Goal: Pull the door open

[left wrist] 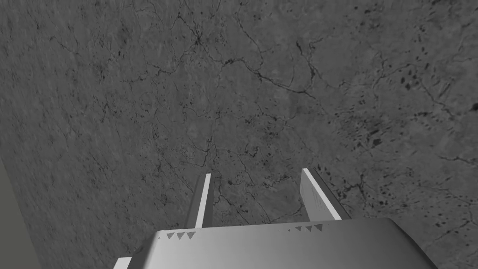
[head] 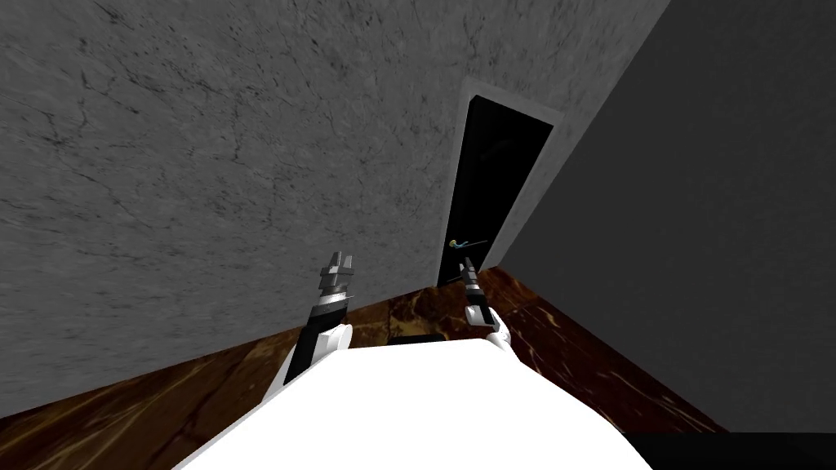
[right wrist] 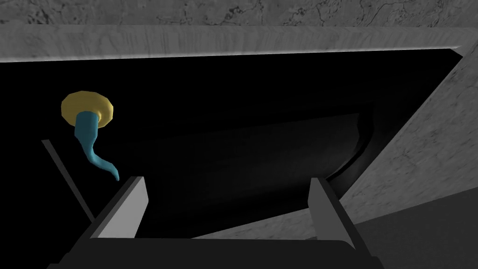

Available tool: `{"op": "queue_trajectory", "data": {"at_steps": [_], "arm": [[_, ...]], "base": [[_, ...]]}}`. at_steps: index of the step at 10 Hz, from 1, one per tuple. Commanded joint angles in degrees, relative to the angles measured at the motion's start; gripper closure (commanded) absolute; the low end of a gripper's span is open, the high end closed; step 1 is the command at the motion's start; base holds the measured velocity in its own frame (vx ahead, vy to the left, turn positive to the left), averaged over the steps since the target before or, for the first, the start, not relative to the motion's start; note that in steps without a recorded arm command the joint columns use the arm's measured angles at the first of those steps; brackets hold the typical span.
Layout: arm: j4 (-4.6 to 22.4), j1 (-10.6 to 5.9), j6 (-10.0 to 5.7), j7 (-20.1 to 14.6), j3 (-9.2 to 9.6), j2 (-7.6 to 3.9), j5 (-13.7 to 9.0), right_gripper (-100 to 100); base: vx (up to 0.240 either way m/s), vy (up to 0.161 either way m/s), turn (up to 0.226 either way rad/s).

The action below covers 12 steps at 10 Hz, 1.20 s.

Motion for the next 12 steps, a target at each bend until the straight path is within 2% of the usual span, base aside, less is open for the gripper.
{"op": "queue_trajectory", "data": {"at_steps": [1, 7, 12], "arm": [[1.65, -0.72, -0.06, 0.03, -0.03, -0.13, 0.01, -100], [12.05, -5.49, -0.66, -0.42, -0.23, -1.74, 0.03, -100], [20.22, -9.24, -1.12, -0.78, -0.39, -2.98, 0.04, -100]], "base": [[0.028, -0.094, 0.061], [0.036, -0.109, 0.141], [0.025, -0.149, 0.143]]}}
